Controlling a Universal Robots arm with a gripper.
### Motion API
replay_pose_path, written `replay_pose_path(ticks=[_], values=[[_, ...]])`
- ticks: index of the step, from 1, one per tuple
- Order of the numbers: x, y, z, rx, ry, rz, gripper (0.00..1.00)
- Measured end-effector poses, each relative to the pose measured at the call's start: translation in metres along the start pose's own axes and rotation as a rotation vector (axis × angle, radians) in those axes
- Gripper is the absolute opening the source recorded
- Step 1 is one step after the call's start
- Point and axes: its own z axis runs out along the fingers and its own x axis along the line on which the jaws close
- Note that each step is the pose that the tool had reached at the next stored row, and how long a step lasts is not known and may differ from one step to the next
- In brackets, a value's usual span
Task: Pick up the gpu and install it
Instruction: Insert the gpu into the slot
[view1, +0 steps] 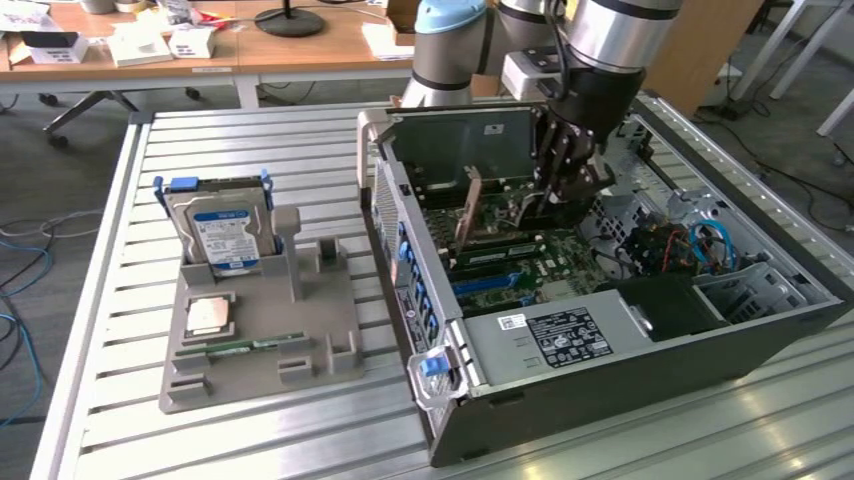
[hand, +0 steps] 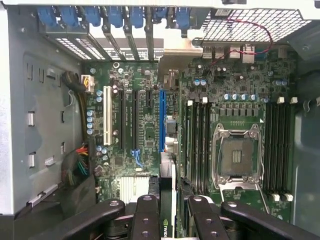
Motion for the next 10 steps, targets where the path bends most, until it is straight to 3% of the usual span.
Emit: replay_pose_path(ticks=[10], values=[[0.0006, 0.0008, 0.0075, 0.0001, -0.0002, 0.02, 0.27]])
